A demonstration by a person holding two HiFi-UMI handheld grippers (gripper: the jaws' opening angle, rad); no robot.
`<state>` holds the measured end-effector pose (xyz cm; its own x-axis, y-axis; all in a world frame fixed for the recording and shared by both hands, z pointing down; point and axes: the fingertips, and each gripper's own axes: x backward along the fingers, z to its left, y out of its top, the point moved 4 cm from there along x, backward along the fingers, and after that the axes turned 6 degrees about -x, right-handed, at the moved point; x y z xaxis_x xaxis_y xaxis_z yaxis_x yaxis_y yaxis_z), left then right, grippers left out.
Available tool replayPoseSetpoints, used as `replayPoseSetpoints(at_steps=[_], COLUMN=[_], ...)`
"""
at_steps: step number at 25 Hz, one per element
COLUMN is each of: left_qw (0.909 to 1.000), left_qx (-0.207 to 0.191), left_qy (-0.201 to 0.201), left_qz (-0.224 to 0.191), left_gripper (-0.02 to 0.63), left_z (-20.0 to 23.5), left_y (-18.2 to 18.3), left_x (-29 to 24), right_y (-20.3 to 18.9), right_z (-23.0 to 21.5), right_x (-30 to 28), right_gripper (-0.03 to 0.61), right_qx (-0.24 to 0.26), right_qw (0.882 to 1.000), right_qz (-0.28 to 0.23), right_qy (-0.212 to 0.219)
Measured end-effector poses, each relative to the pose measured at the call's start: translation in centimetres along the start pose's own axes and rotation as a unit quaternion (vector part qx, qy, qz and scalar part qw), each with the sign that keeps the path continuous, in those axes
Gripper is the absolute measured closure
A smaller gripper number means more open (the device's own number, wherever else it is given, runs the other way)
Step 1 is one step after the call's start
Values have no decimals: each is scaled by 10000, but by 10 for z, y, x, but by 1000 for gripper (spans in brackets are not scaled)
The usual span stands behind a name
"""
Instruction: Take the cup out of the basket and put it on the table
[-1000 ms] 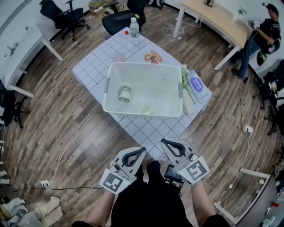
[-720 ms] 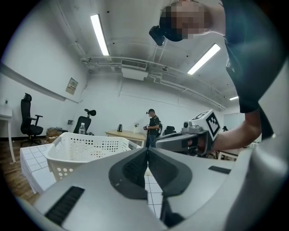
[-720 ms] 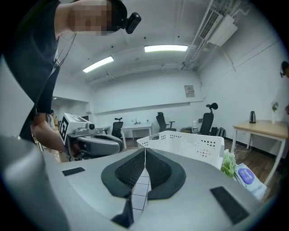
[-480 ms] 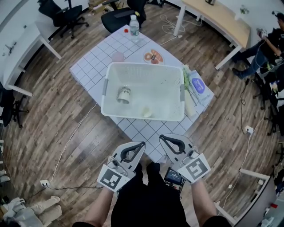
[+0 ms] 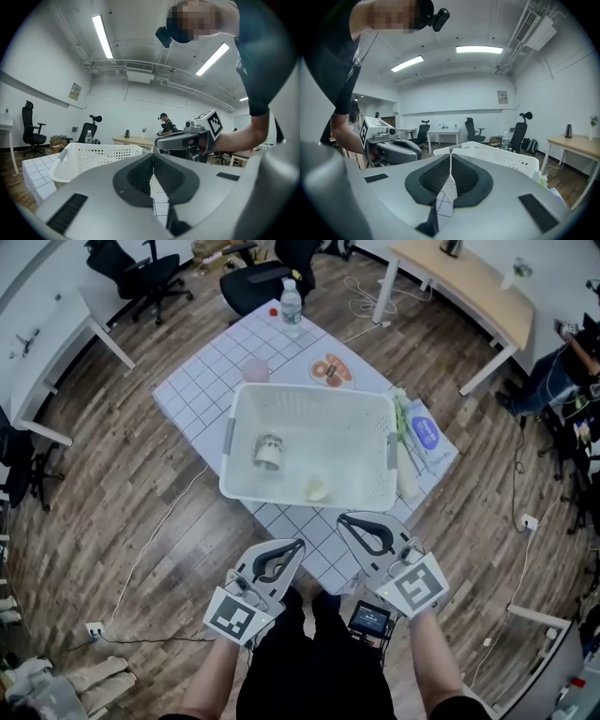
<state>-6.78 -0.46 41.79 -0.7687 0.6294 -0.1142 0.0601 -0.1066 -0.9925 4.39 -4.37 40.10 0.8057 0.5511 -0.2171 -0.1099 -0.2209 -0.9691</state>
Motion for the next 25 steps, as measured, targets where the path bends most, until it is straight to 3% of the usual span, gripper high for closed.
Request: replayPoseSetpoints(at_steps=[14,25], left_qw=[9998,9997], left_qx=[51,51], left_qy=[155,229], left_qz=[-65,-84], left_gripper=[606,606], left_z=[18,32], left_y=[0,-1], left_x=[3,10], right_y=[21,20], right_z=[-33,-44], right_x=[-40,-75], right_gripper=[552,536], right_qx=[217,515], right_qw=[9995,9945], right_qz=[212,910], right_qy=[-122,10])
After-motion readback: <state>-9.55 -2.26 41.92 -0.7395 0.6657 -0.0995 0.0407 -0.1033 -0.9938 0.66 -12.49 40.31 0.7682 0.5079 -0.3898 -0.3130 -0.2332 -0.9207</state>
